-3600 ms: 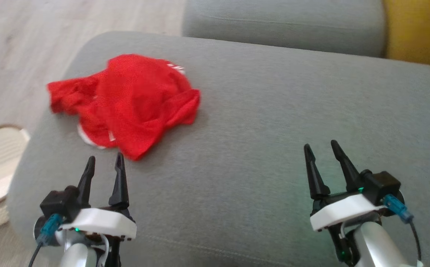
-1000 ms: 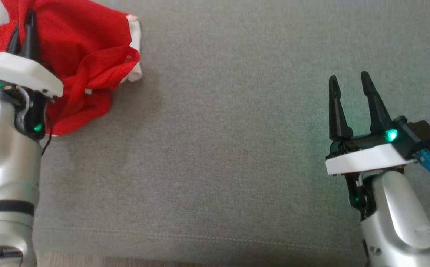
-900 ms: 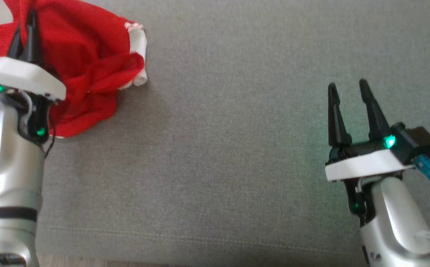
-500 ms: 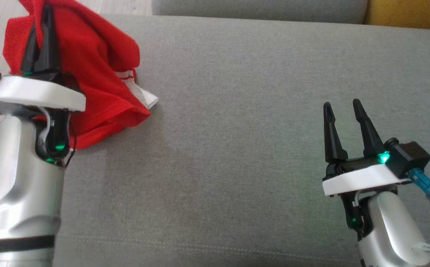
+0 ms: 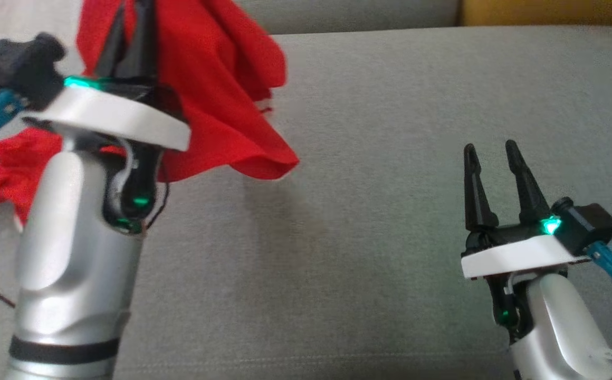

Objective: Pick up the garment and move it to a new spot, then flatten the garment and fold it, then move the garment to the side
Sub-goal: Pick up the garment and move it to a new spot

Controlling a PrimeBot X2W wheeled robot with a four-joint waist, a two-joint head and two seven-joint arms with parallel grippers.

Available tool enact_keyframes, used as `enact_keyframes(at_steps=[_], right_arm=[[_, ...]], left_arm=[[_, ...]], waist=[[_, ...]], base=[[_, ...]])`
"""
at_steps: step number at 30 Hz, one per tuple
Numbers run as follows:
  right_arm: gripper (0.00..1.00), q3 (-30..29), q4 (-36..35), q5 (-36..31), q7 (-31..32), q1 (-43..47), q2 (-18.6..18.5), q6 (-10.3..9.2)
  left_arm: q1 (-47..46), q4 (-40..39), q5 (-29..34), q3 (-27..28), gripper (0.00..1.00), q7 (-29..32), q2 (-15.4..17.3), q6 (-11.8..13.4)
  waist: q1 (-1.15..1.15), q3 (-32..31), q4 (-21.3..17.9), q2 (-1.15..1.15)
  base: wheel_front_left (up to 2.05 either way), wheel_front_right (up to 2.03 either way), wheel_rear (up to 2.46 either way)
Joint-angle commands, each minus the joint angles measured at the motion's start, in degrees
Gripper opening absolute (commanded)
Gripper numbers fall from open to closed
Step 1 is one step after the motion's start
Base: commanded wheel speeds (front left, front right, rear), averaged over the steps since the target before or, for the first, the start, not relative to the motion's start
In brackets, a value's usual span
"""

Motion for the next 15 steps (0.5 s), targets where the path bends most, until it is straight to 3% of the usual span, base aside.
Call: enact_keyframes(at_steps=[1,10,15], right_arm=[[1.00,0.88,-2.54,0.64,-0.61,-2.29,-0.11,-0.04],[1.00,-1.31,-6.19,2.52,-0.61,-3.87,-0.11,-0.04],[1.00,-1.98,-7.53,3.67,-0.61,-4.61,-0.11,-0.04]], left_arm=[[-4.38,-2.09,0.55,0.60,0.00,0.57,0.35,0.15],[-7.24,4.61,2.17,-6.22,0.00,0.21,-3.50,1.86],[-9.81,11.92,-1.20,-11.82,0.00,-2.10,-4.52,3.87]], waist=[[0.00,1.09,-2.29,0.00],[0.00,4.26,-9.62,0.00],[0.00,5.96,-14.78,0.00]], base=[[0.00,0.00,0.00],[0.00,0.00,0.00],[0.00,0.00,0.00]])
